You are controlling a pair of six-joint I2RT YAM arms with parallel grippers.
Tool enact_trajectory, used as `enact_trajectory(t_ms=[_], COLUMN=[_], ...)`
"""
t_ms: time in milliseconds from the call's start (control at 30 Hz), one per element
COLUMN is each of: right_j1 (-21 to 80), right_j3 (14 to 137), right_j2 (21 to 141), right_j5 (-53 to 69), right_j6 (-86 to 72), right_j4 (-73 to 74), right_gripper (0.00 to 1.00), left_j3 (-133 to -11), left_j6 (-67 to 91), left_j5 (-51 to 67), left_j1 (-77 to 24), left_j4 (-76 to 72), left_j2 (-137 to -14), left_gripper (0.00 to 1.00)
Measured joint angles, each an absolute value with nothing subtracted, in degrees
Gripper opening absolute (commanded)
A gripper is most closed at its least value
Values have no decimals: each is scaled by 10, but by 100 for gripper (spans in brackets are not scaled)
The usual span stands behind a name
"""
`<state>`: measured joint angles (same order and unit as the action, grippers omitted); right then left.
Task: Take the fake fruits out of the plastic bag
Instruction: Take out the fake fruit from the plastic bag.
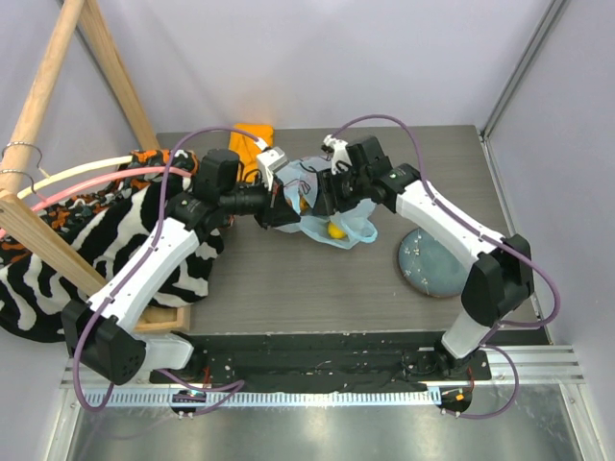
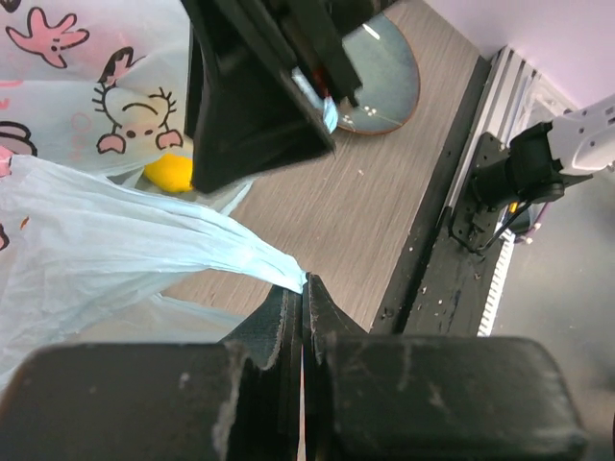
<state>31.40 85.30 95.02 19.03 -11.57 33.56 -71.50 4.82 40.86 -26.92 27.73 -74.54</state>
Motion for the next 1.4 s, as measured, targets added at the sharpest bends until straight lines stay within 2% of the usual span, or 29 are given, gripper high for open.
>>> enact_trajectory(t_ms=[33, 267, 500, 633, 833, 933, 1000, 1067, 1400], right_j1=[319, 342, 329, 296, 254, 249, 251, 256, 281], right_j3=[849, 836, 864, 895, 932, 952, 969, 990, 1035], right_j2=[948, 1007, 1127, 1153, 1149, 1149, 1150, 1156, 1259], right_j5=[200, 217, 146, 111, 70, 55, 64, 77, 99], right_j6=[-109, -109, -114, -111, -86, -73, -74, -86, -209], right_j4=[333, 312, 314, 320, 310, 308, 307, 301, 285], right_gripper=[43, 39, 37, 38, 44, 50, 60, 65, 71], left_j3=[-715, -715, -706, -691, -667, -658, -656, -655, -655], left_j6=[52, 63, 69, 57, 38, 35, 35, 36, 41], left_j5=[410, 413, 414, 416, 423, 426, 428, 431, 428], left_j1=[-269, -269, -266, -265, -264, -265, -264, -264, -264], left_j4=[274, 259, 260, 267, 280, 282, 281, 280, 269], left_j2=[-745, -744, -718, -697, -682, -682, -683, -685, -729], left_gripper=[0, 0, 0, 0, 0, 0, 0, 0, 0])
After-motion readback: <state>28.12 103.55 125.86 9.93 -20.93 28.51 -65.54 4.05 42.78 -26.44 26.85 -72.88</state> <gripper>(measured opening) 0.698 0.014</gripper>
